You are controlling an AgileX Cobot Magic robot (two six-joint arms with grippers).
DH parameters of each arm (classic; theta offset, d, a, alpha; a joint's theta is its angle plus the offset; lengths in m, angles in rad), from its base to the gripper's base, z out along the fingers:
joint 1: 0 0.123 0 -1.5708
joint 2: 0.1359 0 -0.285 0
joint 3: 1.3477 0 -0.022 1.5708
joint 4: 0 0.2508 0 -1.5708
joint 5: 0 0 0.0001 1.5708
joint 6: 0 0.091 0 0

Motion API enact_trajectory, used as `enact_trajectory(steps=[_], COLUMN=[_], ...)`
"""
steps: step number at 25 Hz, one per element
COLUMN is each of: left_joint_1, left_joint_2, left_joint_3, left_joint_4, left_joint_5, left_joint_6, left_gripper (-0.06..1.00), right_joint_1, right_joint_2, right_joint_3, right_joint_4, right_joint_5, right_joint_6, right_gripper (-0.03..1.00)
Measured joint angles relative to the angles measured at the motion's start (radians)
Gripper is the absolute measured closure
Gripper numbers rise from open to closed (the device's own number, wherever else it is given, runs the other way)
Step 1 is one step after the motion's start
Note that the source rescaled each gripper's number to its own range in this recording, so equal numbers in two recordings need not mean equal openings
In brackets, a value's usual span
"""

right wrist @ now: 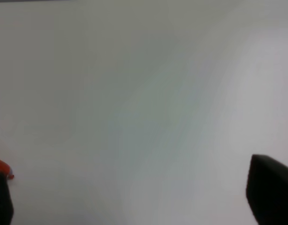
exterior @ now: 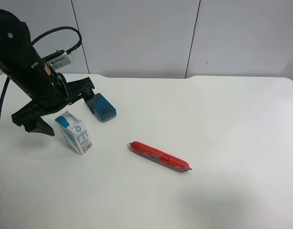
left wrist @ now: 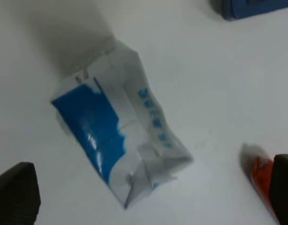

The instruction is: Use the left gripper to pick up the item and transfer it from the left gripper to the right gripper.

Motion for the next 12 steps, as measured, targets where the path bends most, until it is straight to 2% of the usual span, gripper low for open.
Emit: enact_trajectory(steps=[6, 12], left_joint_1=[0.013, 0.063], left_joint_2=[0.075, 0.109], left_joint_3=[0.0, 0.0], left_joint_4=[0.045, 0.056], left_joint_5=[-0.024, -0.039], left_joint_6=[-0.102, -0.144], left_gripper=[-0.06, -0.05], right_joint_1=[0.0, 0.0], right_joint_2=[0.0, 0.0], right_joint_3=[0.0, 0.0], right_joint_4=[0.0, 0.0], right_joint_5=[0.0, 0.0], right_joint_6=[0.0, 0.0], right_gripper=[-0.03, -0.03])
